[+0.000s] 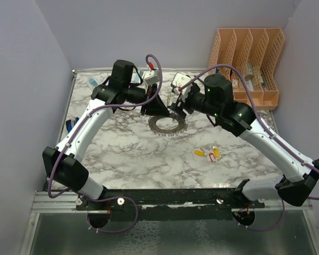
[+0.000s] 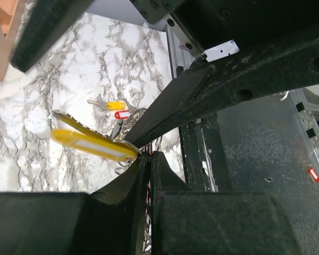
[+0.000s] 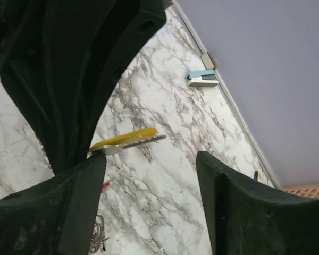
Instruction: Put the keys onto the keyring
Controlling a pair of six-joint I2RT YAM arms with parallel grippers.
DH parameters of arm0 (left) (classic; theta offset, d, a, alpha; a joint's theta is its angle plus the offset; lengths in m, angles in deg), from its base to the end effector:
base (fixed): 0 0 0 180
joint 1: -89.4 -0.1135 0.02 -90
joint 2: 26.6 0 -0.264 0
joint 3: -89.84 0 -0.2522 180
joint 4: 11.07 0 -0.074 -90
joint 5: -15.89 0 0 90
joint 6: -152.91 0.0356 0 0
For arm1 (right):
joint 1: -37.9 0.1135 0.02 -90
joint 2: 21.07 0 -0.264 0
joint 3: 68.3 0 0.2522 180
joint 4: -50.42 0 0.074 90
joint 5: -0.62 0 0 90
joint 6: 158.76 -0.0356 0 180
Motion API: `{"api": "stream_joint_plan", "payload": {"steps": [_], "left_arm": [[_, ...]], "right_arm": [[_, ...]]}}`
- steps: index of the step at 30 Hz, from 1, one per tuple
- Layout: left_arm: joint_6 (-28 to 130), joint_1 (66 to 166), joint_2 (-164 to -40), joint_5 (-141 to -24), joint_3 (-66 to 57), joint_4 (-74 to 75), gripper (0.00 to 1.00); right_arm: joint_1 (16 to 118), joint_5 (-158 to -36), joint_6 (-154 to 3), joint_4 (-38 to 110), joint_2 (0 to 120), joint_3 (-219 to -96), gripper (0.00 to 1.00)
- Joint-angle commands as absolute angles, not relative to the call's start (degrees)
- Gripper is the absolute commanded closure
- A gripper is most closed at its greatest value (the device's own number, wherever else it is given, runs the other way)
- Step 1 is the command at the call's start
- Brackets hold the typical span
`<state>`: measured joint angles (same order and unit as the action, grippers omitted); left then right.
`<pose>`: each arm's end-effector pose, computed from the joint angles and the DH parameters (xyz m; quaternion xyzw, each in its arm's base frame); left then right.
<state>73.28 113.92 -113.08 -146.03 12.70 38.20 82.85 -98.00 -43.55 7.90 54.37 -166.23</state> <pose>0.2745 -0.1624 0.4019 0.4809 0.5941 -0.5595 0.3204 0.2009 0.2081 0.4281 -0.5048 0.6438 0.1587 0.5527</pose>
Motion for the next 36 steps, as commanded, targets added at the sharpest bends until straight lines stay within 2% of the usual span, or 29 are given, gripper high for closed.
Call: {"api": "stream_joint_plan", "payload": {"steps": [1,6,15,29,36], "left_arm": [[72.84,114.89,-112.45,-150.71,12.81,38.20,1.00],[72.93,114.91,-112.35,-150.88,12.87,38.30,1.00],[73.29,114.89,-112.21,-152.29,12.98,38.40,1.00],[73.55,114.90,-112.24,-153.56,12.72,38.31,1.00],[73.58,114.89,-112.32,-153.52,12.73,38.38,1.00]], "right_arm": [[82.55,-96.52,-43.88,13.04,54.13,-167.50,0.29],[82.55,-92.29,-43.95,13.25,53.18,-167.41,0.26],[81.77,-86.22,-45.51,12.69,51.05,-167.41,0.28],[80.44,-88.23,-47.44,6.60,58.26,-177.40,0.28],[80.44,-89.40,-48.43,3.53,59.92,-180.15,0.24]]}}
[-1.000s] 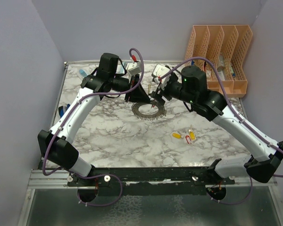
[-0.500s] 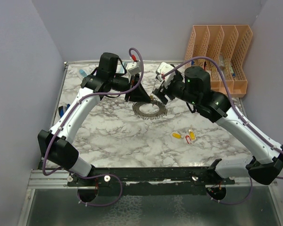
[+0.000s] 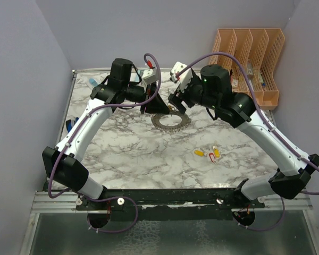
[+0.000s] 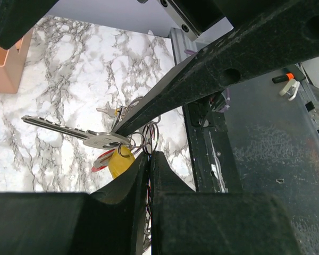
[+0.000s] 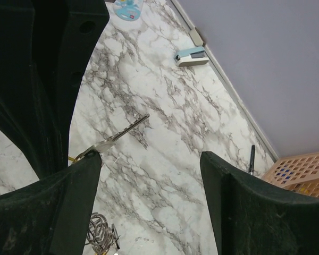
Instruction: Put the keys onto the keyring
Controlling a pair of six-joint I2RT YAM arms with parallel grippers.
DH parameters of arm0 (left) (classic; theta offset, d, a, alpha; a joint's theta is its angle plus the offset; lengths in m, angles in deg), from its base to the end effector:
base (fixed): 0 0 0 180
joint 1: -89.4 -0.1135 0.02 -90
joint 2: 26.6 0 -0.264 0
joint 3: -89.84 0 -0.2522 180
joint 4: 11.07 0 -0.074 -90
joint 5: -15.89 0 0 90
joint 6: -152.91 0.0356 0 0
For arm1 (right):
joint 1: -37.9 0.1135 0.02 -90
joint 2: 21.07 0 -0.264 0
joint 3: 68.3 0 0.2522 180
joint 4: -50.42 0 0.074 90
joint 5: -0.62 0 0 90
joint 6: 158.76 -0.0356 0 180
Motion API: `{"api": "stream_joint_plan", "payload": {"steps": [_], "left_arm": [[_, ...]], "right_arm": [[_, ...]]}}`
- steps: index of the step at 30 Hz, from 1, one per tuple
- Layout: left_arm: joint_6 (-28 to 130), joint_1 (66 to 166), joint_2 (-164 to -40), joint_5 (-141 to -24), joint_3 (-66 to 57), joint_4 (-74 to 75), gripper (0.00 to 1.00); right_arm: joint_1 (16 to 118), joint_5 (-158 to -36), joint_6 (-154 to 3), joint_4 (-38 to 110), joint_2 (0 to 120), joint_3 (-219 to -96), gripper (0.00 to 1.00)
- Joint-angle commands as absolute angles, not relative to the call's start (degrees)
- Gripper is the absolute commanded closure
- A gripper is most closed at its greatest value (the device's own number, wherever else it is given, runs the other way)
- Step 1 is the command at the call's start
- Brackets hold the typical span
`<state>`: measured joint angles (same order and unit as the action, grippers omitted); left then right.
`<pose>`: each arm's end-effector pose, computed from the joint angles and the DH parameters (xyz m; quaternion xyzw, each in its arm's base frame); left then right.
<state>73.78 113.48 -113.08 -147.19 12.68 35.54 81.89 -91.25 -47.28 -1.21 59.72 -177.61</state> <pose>0.2770 -0.1611 0.4055 0.4921 0.5755 -0.5589 0.3382 0.2151 0.2093 0.4515 -0.4587 0.6969 0.1209 0.5378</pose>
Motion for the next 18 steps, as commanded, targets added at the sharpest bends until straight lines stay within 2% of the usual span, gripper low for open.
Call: {"api": "stream_joint_plan", "payload": {"steps": [1,2,4,11,14,16,18], "left_arm": [[73.58,114.90,-112.42,-153.53,12.72,38.38,1.00],[73.53,114.89,-112.50,-153.55,12.72,38.39,1.00],[73.48,114.94,-112.62,-153.63,12.87,38.38,1.00],[73.47,114.83,-112.71,-154.05,13.11,38.35,1.00],[73.55,114.81,-112.57,-154.07,13.17,38.40,1.00],[73.54,114.73,-112.56,-154.06,13.16,38.39,1.00],[73.55,114.78,-112.56,-154.11,13.12,38.43,1.00]], "right_arm": [[80.41,-89.61,-48.52,3.52,59.60,-179.82,0.15],[80.41,-89.64,-48.54,3.54,59.34,-179.56,0.08],[80.44,-89.77,-48.59,2.93,58.78,-179.37,0.04],[80.39,-91.90,-47.69,2.04,56.12,-177.34,0.09],[80.44,-93.09,-46.19,0.82,55.12,-176.15,0.25],[80.44,-93.72,-45.54,0.55,54.25,-175.09,0.39],[80.44,-94.02,-45.22,0.34,53.47,-174.19,0.43]]}}
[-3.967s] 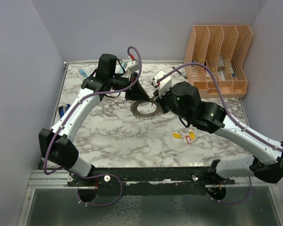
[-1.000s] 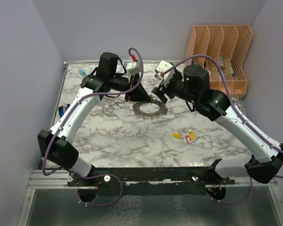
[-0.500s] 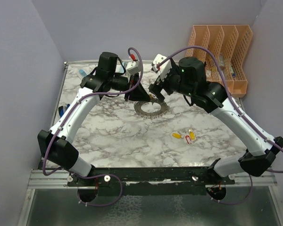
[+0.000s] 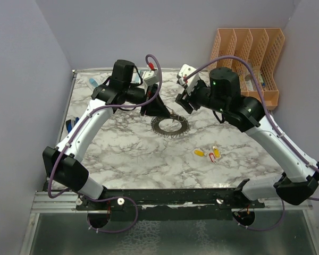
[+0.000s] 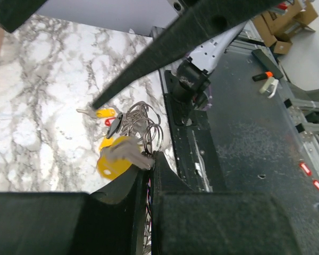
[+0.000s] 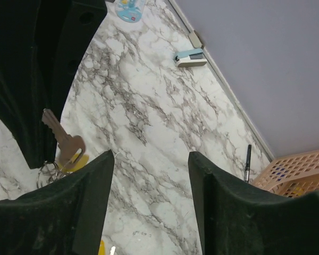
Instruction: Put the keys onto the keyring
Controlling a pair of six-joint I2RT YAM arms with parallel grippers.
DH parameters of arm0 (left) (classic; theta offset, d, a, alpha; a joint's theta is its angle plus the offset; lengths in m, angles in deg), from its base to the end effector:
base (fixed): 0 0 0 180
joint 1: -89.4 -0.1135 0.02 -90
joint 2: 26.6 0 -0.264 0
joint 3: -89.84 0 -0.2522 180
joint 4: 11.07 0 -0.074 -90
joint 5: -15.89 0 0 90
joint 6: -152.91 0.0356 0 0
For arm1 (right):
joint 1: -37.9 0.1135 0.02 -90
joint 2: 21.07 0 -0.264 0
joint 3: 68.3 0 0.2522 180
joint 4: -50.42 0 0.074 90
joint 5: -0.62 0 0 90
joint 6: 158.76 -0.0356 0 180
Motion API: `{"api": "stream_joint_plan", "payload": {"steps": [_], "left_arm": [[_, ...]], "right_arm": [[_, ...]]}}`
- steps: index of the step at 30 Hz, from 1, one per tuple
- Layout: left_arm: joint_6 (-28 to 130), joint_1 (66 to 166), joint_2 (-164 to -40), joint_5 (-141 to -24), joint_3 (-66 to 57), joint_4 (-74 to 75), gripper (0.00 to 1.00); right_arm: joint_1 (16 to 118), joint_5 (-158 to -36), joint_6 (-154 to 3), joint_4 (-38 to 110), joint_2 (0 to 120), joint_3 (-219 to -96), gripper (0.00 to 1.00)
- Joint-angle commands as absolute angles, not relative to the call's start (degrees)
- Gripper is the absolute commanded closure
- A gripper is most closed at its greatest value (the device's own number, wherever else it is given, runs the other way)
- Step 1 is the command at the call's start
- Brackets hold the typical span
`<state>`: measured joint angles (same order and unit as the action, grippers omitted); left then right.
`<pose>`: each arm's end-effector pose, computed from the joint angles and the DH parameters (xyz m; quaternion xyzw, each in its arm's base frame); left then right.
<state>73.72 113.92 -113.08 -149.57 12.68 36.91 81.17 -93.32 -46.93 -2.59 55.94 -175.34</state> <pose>0.2736 -0.1627 0.4046 0.4939 0.5673 -0.5764 0.3192 0.2021 0.1936 0.4542 -0.4643 0.6922 0.1308 0.5368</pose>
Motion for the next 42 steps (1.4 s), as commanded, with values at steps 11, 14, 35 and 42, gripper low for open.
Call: {"api": "stream_joint_plan", "payload": {"steps": [11,14,35,42], "left_arm": [[73.72,114.72,-112.79,-153.76,13.07,38.37,1.00],[74.41,114.72,-112.61,-152.56,13.01,38.72,1.00],[78.85,114.57,-111.65,-152.61,13.83,41.38,1.00],[79.60,114.52,-111.48,-152.85,13.95,41.90,1.00]], "right_arm": [[80.44,-93.18,-47.48,0.46,51.63,-173.31,0.55],[80.44,-95.36,-50.20,-0.72,51.51,-175.01,0.66],[80.44,-113.45,-68.51,3.80,47.22,-163.71,0.72],[80.44,-114.67,-69.18,5.76,48.05,-162.44,0.73]]}}
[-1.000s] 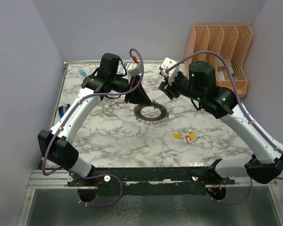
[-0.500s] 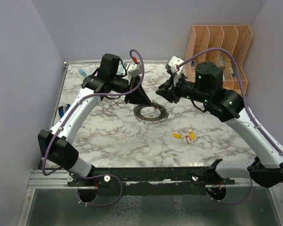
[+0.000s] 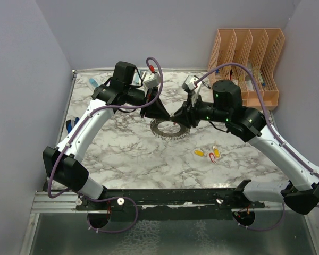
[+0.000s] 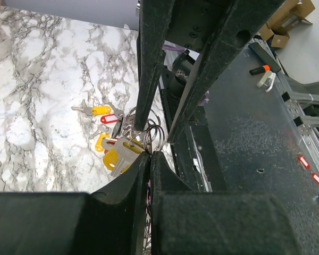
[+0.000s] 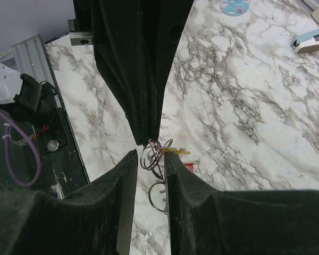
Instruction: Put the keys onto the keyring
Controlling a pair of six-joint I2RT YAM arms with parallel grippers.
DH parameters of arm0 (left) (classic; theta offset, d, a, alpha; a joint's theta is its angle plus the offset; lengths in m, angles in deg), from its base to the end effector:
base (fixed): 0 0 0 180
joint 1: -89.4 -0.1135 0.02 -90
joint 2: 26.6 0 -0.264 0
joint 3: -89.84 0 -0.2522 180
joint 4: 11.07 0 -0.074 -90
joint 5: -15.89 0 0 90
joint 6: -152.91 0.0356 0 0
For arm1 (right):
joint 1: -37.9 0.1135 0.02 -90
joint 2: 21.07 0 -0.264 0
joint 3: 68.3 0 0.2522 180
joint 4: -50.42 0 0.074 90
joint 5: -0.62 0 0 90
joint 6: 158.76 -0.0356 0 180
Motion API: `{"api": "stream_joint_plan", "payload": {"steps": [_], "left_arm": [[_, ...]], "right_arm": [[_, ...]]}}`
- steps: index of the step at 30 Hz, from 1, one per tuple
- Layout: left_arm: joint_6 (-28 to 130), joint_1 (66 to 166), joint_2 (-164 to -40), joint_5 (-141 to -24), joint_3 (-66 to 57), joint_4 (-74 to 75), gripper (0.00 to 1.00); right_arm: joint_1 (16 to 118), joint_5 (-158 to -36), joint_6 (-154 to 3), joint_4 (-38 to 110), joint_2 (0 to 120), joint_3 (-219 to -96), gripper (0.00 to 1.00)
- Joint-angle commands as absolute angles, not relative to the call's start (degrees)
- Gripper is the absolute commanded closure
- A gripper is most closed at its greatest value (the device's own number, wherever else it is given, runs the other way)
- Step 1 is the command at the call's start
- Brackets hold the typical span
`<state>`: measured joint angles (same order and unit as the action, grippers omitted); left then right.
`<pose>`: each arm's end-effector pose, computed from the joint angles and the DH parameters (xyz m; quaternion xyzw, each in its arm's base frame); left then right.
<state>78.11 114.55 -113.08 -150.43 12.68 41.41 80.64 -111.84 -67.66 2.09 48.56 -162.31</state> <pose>0.2680 -0.1641 0.3995 0.5045 0.5614 -0.5796 0.3071 0.1784 0.1834 0.4217 -0.4055 0.7233 0.3426 0.4416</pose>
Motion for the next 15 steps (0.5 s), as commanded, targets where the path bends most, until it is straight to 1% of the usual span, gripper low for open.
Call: {"api": "stream_joint_plan", "payload": {"steps": [1,4,12,15], "left_arm": [[79.65,114.51,-111.49,-152.79,13.95,41.89,1.00],[79.72,114.48,-111.51,-152.69,13.95,41.90,1.00],[79.17,114.28,-111.59,-151.84,14.13,41.59,1.00],[78.60,114.26,-111.51,-151.89,14.13,41.15,1.00]], "right_arm": [[80.44,-115.00,-69.26,5.68,48.22,-162.56,0.75],[80.44,-115.43,-69.22,5.37,48.21,-162.59,0.81],[80.44,-116.86,-69.75,3.09,46.99,-162.30,0.87],[80.44,-117.43,-70.18,2.60,46.96,-161.58,0.87]]}}
